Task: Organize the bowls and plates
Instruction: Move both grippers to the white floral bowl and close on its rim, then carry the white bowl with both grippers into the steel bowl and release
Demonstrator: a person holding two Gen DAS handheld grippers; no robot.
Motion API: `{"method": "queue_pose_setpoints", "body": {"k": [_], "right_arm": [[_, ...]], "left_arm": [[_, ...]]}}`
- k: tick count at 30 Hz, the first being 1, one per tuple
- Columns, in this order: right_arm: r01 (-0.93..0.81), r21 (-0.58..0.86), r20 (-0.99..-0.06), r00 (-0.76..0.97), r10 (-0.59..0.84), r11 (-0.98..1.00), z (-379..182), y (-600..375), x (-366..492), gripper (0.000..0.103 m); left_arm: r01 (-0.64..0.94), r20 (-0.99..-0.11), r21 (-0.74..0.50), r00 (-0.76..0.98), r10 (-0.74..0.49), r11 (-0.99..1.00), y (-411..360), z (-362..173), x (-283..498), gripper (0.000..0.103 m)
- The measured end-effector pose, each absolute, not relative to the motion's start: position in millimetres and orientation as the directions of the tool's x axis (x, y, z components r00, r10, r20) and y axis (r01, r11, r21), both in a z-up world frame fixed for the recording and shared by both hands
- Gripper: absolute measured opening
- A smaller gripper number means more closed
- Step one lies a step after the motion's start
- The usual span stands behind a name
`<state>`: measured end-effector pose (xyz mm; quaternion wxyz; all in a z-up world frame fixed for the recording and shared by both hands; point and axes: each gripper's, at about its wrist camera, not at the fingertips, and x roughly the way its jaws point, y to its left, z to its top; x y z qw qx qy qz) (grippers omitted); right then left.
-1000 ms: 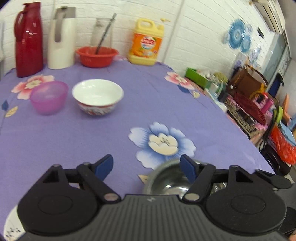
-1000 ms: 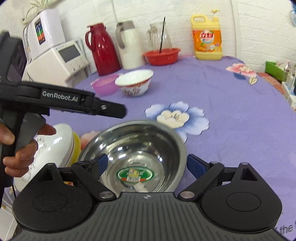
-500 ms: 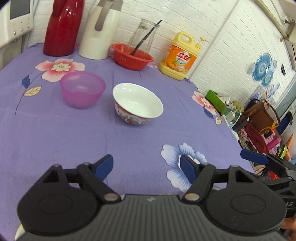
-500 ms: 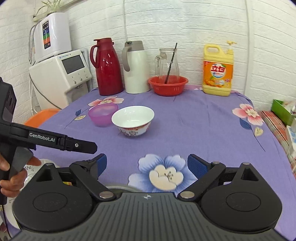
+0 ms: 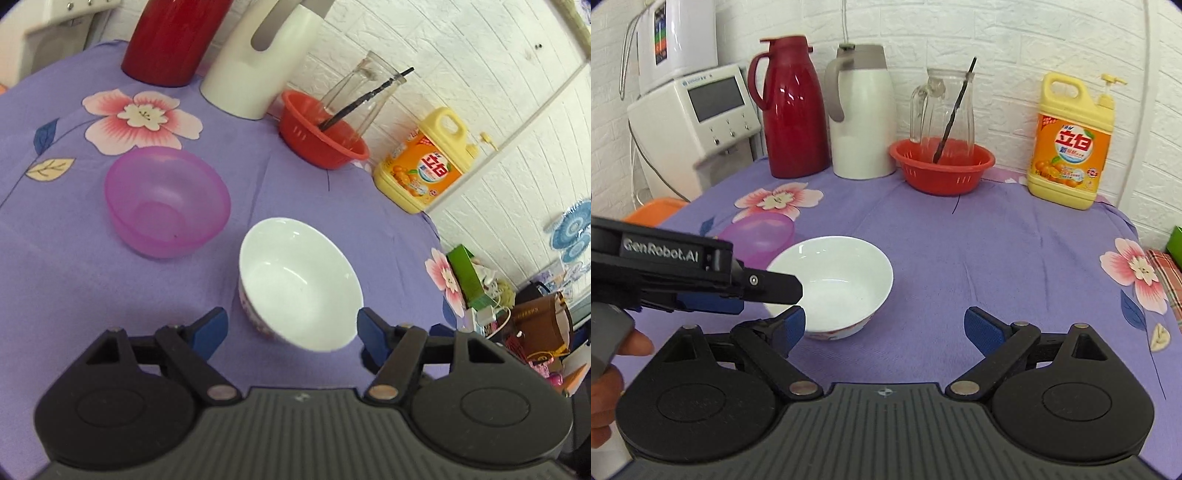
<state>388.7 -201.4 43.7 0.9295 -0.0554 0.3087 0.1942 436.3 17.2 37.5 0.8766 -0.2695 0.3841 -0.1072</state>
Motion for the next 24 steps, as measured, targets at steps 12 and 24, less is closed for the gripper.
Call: {"method": "queue_pose_setpoints", "body": {"k": [12, 24], "right_arm": [[-0.452, 0.056, -0.665, 0.648, 0.371, 0.890, 10.8, -182.0, 445.6, 0.103], [-0.511, 0.121, -0.680, 0.582, 0.446, 0.851, 3.4, -171.1, 449.1, 0.083]], "left_arm": [[-0.096, -0.688, -0.502, 0.647, -0.329, 0.860, 13.9, 23.9, 467.0, 0.069], [-0.073, -0.692, -0.513, 0.625, -0.361, 0.855, 6.4, 12.5, 476.7, 0.038]]}}
